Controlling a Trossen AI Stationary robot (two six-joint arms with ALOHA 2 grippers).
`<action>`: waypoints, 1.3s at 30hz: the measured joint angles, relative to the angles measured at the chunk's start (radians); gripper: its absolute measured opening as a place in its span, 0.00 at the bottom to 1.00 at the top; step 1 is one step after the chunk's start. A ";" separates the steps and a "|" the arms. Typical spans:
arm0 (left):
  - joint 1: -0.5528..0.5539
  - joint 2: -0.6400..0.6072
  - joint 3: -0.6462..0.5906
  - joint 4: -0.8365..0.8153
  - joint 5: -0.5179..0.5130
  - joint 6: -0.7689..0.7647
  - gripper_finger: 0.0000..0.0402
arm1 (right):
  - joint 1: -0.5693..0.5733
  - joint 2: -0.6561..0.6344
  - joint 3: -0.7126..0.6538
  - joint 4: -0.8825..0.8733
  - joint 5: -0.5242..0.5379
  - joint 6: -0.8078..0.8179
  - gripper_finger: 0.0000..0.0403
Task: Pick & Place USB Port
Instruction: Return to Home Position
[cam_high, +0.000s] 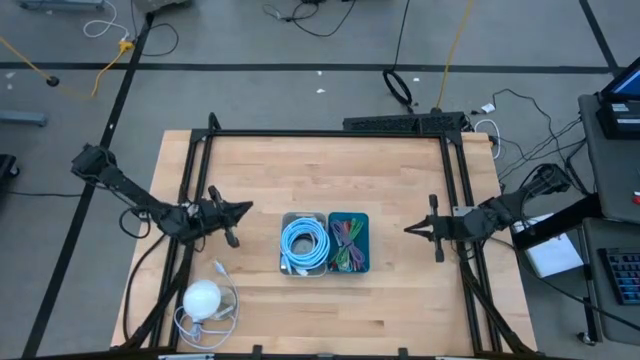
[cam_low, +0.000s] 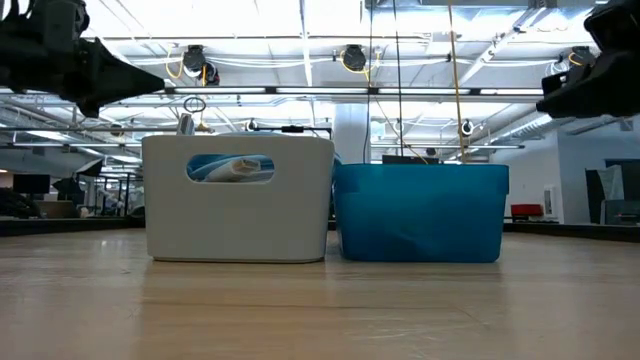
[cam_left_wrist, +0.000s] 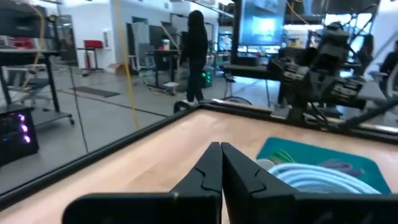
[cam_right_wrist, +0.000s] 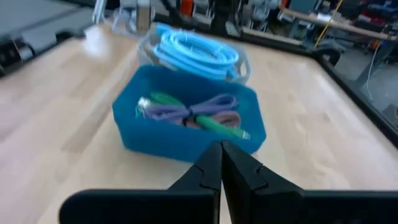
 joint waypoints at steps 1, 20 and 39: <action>0.011 -0.012 0.000 -0.001 0.000 0.003 0.00 | 0.000 -0.022 0.000 0.000 0.000 -0.001 0.00; 0.138 -0.258 0.000 -0.152 0.048 0.062 0.00 | -0.001 -0.220 -0.101 0.146 0.062 -0.110 0.00; 0.179 -0.321 0.000 -0.183 0.095 -0.076 0.03 | 0.000 -0.204 -0.106 0.204 0.108 0.136 0.00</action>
